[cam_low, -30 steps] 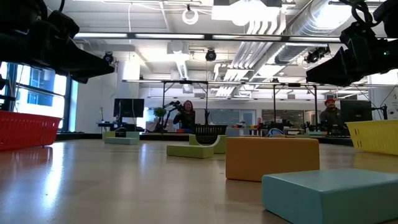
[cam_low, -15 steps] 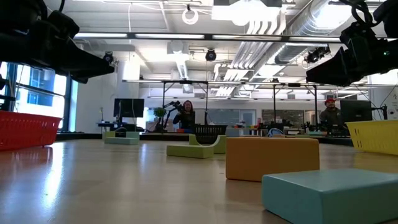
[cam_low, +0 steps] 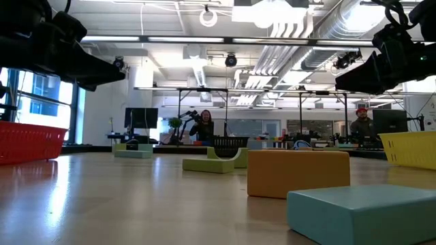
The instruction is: Sort & place blocks by color
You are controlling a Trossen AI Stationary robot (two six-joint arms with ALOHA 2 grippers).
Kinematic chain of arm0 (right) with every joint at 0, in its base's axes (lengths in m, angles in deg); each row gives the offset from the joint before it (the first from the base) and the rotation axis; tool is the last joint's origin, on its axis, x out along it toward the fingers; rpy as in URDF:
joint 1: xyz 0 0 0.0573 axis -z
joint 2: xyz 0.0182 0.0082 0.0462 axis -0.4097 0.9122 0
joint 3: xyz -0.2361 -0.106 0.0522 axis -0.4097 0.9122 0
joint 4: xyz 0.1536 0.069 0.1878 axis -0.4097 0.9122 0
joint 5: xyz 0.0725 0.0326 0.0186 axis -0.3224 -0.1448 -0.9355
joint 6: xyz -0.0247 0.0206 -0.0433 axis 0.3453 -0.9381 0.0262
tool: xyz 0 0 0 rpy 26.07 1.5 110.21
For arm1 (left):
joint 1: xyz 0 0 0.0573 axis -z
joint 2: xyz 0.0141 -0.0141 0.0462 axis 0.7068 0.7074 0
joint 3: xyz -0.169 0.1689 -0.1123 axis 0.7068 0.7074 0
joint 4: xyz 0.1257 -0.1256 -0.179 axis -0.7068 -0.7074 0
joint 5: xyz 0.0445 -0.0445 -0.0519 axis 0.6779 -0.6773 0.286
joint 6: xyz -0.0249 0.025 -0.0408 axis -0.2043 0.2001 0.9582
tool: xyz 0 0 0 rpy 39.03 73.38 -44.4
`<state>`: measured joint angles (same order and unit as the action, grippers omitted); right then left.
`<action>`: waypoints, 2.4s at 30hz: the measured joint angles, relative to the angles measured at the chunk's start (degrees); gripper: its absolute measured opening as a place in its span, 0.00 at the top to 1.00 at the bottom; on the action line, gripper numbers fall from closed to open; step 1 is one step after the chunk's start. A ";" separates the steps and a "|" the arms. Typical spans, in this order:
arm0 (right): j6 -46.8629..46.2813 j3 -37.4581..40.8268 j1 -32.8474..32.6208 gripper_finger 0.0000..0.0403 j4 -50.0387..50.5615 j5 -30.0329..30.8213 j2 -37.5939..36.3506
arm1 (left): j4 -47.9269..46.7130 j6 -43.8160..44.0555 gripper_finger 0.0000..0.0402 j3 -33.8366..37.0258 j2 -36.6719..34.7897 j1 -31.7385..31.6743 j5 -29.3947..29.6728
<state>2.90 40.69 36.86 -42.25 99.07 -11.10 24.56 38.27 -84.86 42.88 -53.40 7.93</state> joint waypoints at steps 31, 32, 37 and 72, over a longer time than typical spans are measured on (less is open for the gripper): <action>-16.50 0.00 -0.01 0.44 -12.40 6.35 0.01 | 0.61 5.60 0.59 0.02 0.02 -0.07 4.61; -15.27 -0.16 -0.01 0.44 -13.34 7.43 0.01 | 0.61 5.57 0.59 0.02 0.01 -0.08 4.61; -10.38 -4.02 0.26 0.44 -13.88 12.00 0.52 | 0.59 5.57 0.59 0.02 0.02 -1.01 4.64; -22.55 -53.56 26.57 0.44 40.07 0.93 60.01 | 0.42 2.55 0.59 0.02 0.02 -6.60 4.09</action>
<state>-19.65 -12.88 63.43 -2.18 100.00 48.92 24.98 40.82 -84.84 42.90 -60.00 12.02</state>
